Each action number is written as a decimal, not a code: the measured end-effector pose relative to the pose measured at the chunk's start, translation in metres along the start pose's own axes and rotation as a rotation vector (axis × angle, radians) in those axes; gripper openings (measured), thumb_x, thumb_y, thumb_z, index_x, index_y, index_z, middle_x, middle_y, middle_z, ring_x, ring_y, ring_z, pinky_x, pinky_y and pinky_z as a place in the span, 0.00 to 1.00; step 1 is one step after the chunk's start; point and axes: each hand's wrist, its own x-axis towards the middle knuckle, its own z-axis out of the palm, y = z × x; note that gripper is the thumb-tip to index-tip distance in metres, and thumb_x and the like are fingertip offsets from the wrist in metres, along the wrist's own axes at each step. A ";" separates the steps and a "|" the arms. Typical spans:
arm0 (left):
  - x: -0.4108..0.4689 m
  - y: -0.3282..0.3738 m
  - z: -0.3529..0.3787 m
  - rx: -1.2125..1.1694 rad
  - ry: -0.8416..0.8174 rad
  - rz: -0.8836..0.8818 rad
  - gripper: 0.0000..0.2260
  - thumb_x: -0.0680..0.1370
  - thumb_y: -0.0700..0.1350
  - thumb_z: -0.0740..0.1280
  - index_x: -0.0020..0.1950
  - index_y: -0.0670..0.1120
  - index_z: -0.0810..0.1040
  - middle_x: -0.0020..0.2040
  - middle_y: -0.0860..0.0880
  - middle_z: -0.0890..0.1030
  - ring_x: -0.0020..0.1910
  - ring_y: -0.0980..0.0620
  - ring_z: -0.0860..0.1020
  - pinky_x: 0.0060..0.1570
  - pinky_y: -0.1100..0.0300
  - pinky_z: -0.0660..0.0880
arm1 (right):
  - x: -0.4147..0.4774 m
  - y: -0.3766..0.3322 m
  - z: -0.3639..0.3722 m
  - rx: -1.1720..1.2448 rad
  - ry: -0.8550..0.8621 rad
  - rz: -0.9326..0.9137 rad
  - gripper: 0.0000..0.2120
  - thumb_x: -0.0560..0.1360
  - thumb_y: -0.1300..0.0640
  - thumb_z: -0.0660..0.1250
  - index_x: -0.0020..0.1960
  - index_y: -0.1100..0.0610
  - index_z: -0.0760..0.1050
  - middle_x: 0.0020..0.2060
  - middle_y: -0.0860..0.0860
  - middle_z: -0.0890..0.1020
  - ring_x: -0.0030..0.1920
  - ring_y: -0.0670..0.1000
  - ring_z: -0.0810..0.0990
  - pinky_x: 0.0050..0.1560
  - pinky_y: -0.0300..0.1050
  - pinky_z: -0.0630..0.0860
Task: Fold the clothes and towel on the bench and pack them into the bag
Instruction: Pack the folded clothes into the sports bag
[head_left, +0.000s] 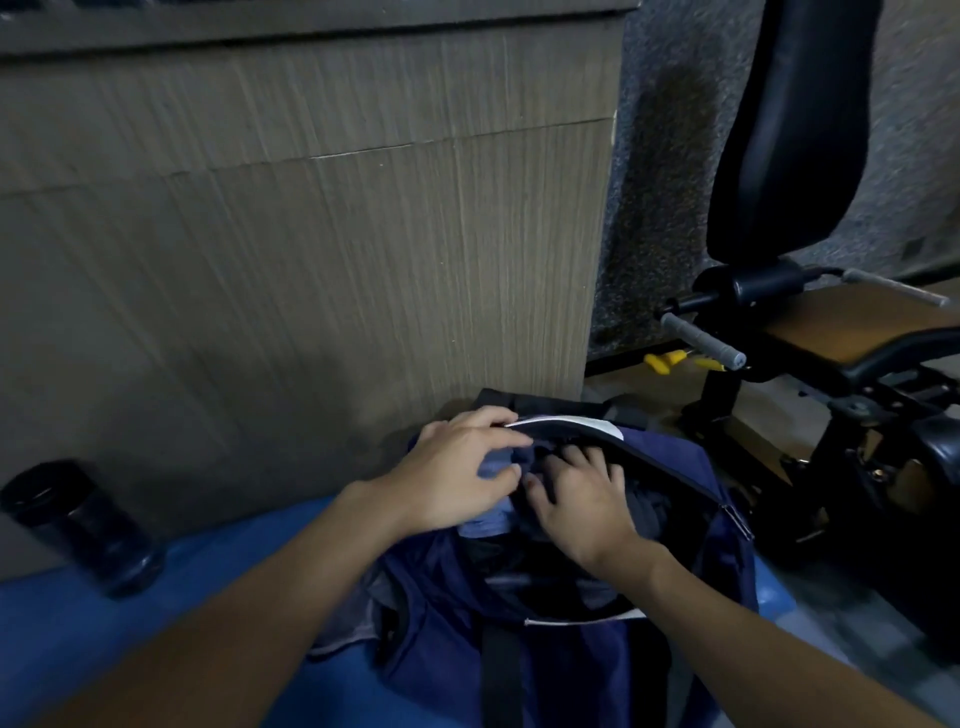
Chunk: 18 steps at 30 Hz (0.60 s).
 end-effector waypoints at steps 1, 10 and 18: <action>-0.010 -0.004 -0.001 -0.035 0.031 -0.009 0.21 0.78 0.56 0.61 0.70 0.56 0.75 0.74 0.58 0.66 0.73 0.59 0.64 0.74 0.49 0.59 | -0.006 -0.007 0.000 0.019 0.037 -0.034 0.16 0.81 0.44 0.54 0.58 0.51 0.75 0.61 0.49 0.74 0.65 0.55 0.66 0.62 0.53 0.62; -0.138 -0.087 -0.017 -0.132 0.193 -0.335 0.15 0.79 0.47 0.66 0.65 0.47 0.79 0.63 0.53 0.77 0.64 0.54 0.75 0.65 0.66 0.66 | -0.048 -0.123 0.024 0.351 -0.032 -0.359 0.14 0.77 0.51 0.57 0.51 0.54 0.79 0.47 0.51 0.81 0.51 0.55 0.75 0.55 0.54 0.70; -0.251 -0.171 0.007 -0.257 0.310 -0.740 0.24 0.79 0.40 0.67 0.74 0.42 0.67 0.72 0.42 0.69 0.70 0.45 0.70 0.69 0.57 0.66 | -0.081 -0.229 0.091 0.691 -0.412 -0.207 0.12 0.79 0.56 0.65 0.60 0.60 0.75 0.42 0.51 0.77 0.42 0.48 0.75 0.50 0.45 0.74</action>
